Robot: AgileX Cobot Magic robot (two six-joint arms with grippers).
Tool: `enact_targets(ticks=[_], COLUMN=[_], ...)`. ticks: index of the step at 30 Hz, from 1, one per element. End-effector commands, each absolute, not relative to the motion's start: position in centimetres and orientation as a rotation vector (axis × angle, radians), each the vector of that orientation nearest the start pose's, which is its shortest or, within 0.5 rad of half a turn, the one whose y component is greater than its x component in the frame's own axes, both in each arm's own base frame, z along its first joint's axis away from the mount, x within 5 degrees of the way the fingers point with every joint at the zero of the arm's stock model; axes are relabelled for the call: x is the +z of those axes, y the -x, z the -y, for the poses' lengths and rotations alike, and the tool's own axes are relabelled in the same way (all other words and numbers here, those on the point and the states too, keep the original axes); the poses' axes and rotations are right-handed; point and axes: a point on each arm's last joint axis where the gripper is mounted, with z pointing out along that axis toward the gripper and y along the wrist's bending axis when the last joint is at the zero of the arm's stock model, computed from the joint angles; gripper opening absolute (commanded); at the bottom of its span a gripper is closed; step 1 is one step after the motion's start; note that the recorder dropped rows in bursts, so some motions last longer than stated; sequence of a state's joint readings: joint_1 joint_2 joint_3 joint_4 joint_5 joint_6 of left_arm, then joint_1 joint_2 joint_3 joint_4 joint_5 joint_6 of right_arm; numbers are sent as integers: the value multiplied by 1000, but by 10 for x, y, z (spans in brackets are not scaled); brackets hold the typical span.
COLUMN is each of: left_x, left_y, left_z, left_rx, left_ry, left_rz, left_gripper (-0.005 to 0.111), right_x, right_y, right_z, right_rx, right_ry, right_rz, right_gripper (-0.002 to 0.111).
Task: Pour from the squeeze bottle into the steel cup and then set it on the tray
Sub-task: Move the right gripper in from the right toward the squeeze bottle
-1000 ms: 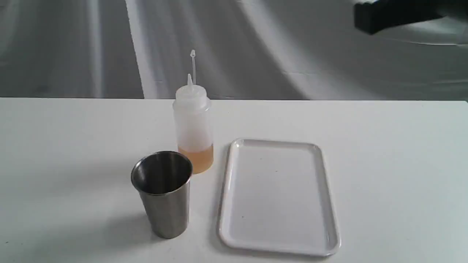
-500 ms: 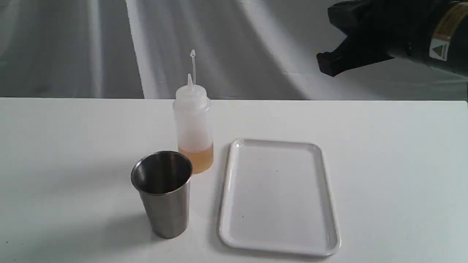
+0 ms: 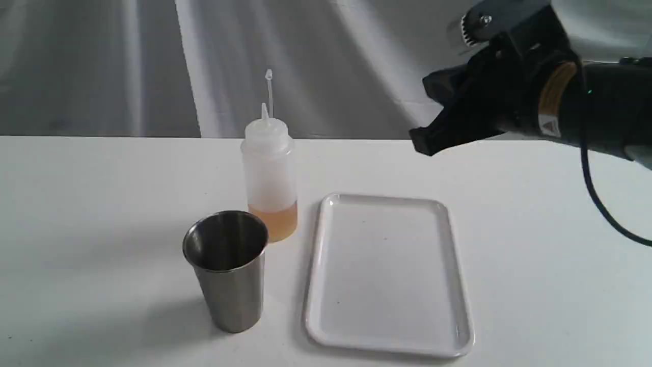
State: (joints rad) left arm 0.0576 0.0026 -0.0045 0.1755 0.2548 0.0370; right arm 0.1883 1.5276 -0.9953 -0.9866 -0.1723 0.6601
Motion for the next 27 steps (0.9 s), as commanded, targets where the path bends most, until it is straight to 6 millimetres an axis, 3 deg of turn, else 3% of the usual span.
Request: enact_targets(ticks=[1,4,9,12,17,23,27], left_x=[192,192,192,192,192,192,192], left_y=[-55,-55,-55,-55,-55,-55,-55], left_z=[-7,-7,-7,-7,-7,-7,-7], left_rx=[228,228,230,230,230,228,228], left_ry=[-90,-90,-92,-92,-92,-90,-90], left_rz=[-1725,-1725,-1725,-1725,-1725,-1725,-1725], left_gripper=[8,8,8,8,8,8,8], right_x=[275,264,248,237,215,201,193], right_y=[-340,-344,-355,-358,-358,-372,-381], right_z=[-88,-91,-87,-90,-106,-109,-107], right_rx=[141,166,214,257,394,520,448], right_ry=[686,729,598,630,846,732,725], right_rz=[-1848,-1904,-2017,-2031,-1965,-1862,-1804], right_gripper=[0,0,0,0,0,0,0])
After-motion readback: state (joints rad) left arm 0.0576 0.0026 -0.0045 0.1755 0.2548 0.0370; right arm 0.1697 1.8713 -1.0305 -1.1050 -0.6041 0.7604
